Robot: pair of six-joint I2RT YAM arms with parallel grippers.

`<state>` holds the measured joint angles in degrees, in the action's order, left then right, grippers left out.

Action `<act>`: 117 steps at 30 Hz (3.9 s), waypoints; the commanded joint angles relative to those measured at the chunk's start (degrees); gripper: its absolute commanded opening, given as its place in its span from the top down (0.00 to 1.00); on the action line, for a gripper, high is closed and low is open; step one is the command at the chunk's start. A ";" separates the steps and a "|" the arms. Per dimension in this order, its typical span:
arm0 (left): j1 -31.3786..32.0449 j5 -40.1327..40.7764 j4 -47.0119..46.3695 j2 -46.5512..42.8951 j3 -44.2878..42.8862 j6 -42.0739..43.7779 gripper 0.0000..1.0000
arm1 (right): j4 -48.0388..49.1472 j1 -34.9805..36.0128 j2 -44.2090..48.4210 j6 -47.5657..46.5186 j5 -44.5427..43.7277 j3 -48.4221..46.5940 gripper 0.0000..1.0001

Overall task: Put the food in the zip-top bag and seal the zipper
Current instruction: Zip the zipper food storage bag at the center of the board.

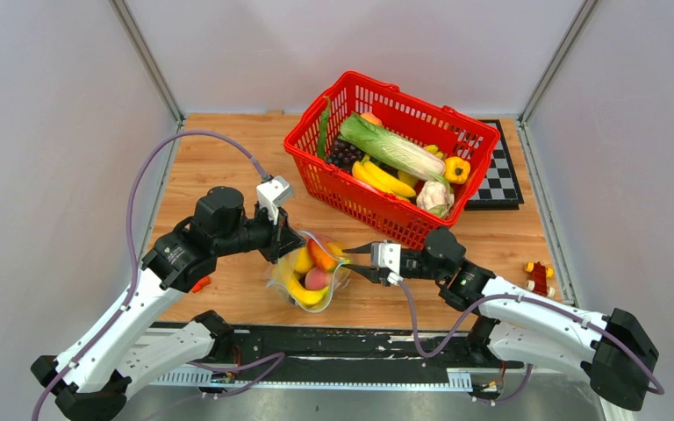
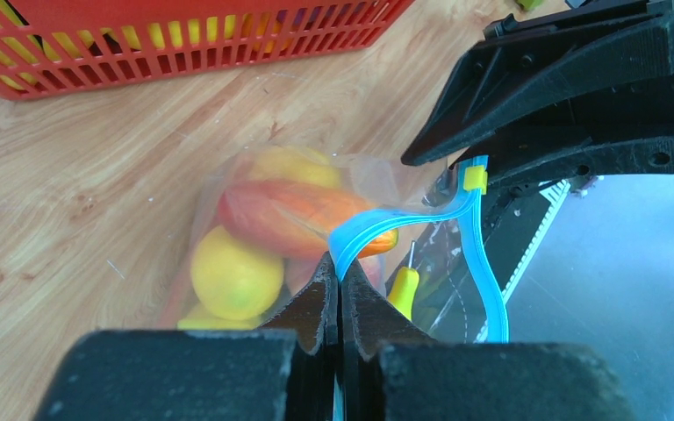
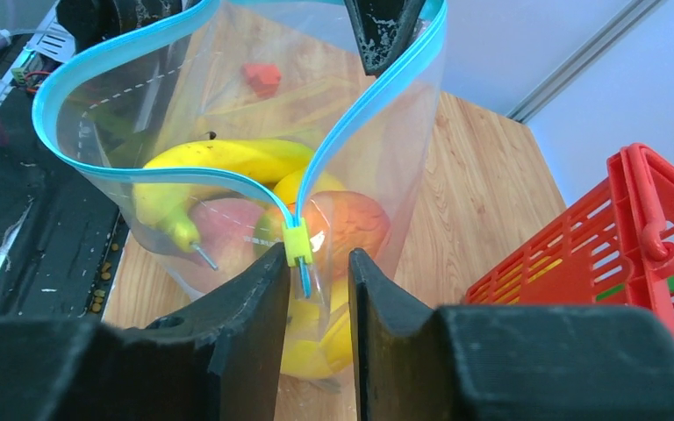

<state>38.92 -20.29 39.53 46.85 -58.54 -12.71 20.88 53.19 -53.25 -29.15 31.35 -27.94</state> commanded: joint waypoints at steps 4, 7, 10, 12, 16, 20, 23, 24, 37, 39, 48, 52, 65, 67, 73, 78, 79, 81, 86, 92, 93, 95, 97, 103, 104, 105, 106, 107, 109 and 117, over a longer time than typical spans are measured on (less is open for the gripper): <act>0.02 -0.32 -4.75 -0.46 0.00 -1.13 1.00 | 3.09 0.25 1.00 -1.11 -2.37 1.11 0.63; -0.07 -0.45 -4.85 -0.56 0.18 -1.26 1.00 | 3.72 0.25 1.21 -1.19 -1.41 1.44 0.74; -0.03 -0.48 -4.94 -0.76 0.24 -1.35 1.00 | 4.20 0.25 1.53 -1.24 -1.76 1.66 0.89; -0.03 -0.37 -4.94 -0.82 0.34 -1.44 1.00 | 4.32 0.27 1.80 -1.34 -2.72 1.77 1.00; -0.01 0.47 -4.68 -1.57 0.77 -1.31 1.00 | 5.16 0.25 3.05 -0.97 -4.43 2.75 1.00; -0.06 3.69 -2.75 -1.84 1.24 -0.39 0.89 | 3.96 0.00 5.09 2.13 -7.86 2.03 1.00; -0.02 9.29 1.03 -0.91 0.79 0.82 0.65 | -1.12 -1.20 5.97 5.77 -8.54 -1.45 1.00; -0.02 11.04 2.31 -0.55 0.50 1.18 0.60 | -4.03 -1.88 5.77 6.81 -8.93 -3.18 1.00; -0.03 5.73 -0.34 -9.75 2.76 6.09 0.00 | -16.91 -13.95 -1.90 21.36 -7.30 -12.20 1.00; 0.07 4.52 -0.37 -10.75 3.28 7.29 0.00 | -17.68 -15.24 -2.95 22.58 -7.36 -13.07 1.00; 1.54 3.51 -2.79 -10.84 7.35 8.76 0.04 | -17.10 -16.65 -4.92 25.70 -5.25 -14.10 1.00; 7.54 8.31 -4.58 -11.93 8.00 8.65 0.04 | -16.78 -16.79 -4.68 26.13 -4.80 -14.15 1.00; 23.99 26.14 -0.94 -7.87 8.88 9.85 0.08 | -16.83 -16.89 -4.77 26.50 -4.25 -14.46 1.00; 26.15 30.02 -0.75 -5.93 8.73 9.89 0.10 | -17.13 -16.81 -4.71 26.35 -4.28 -14.58 1.00; 27.44 35.84 -0.47 -3.72 8.18 9.46 0.28 | -17.29 -16.84 -4.48 26.33 -4.11 -14.56 1.00; 27.70 35.75 -1.74 -4.72 8.62 8.99 0.48 | -17.28 -16.89 -4.65 26.31 -4.15 -14.51 1.00; 27.80 35.84 -1.69 -4.38 8.60 8.87 0.54 | -17.28 -16.89 -4.72 26.32 -4.11 -14.58 1.00; 27.92 35.56 -1.32 -3.43 8.47 8.84 0.61 | -17.36 -16.80 -4.64 26.39 -3.95 -14.66 1.00; 28.29 34.95 -0.61 -1.40 8.27 8.75 0.68 | -17.58 -16.88 -4.19 26.24 -4.00 -14.51 1.00; 28.34 36.73 1.48 -3.46 6.90 8.51 0.97 | -19.61 -16.93 -2.63 24.64 -4.20 -14.30 1.00; 28.37 37.59 2.27 -4.50 6.60 8.41 1.00 | -20.08 -17.03 -1.60 24.25 -4.48 -14.06 1.00; 28.32 40.34 3.53 -6.22 6.43 8.48 1.00 | -20.66 -17.57 0.43 23.56 -5.04 -13.45 1.00; 28.32 43.84 5.51 -7.28 5.83 8.49 1.00 | -23.69 -18.23 2.91 22.19 -4.05 -12.81 1.00; 28.33 45.48 9.13 -10.30 2.52 8.93 1.00 | -34.02 -19.37 9.90 15.97 0.36 -13.40 1.00; 28.32 45.78 9.41 -10.53 2.10 9.16 1.00 | -36.45 -19.57 10.78 15.22 0.05 -13.79 1.00; 28.36 46.72 9.75 -10.67 1.63 9.19 1.00 | -38.65 -19.90 11.48 14.45 0.32 -14.21 1.00; 28.33 47.68 10.13 -10.76 1.26 9.24 1.00 | -40.36 -20.10 12.18 13.82 1.24 -14.60 1.00; 28.32 48.70 10.61 -10.63 0.90 9.46 1.00 | -41.44 -20.29 12.73 13.35 2.53 -14.74 1.00; 28.32 51.51 11.65 -10.07 0.56 9.72 1.00 | -41.93 -20.38 13.31 13.48 4.08 -15.38 1.00; 28.24 53.69 10.86 -4.40 1.26 9.02 1.00 | -38.61 -20.32 14.76 15.72 7.68 -15.13 1.00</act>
<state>67.48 28.10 48.88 40.53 -56.10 -3.92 -20.01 33.76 -40.05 -13.80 37.21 -41.32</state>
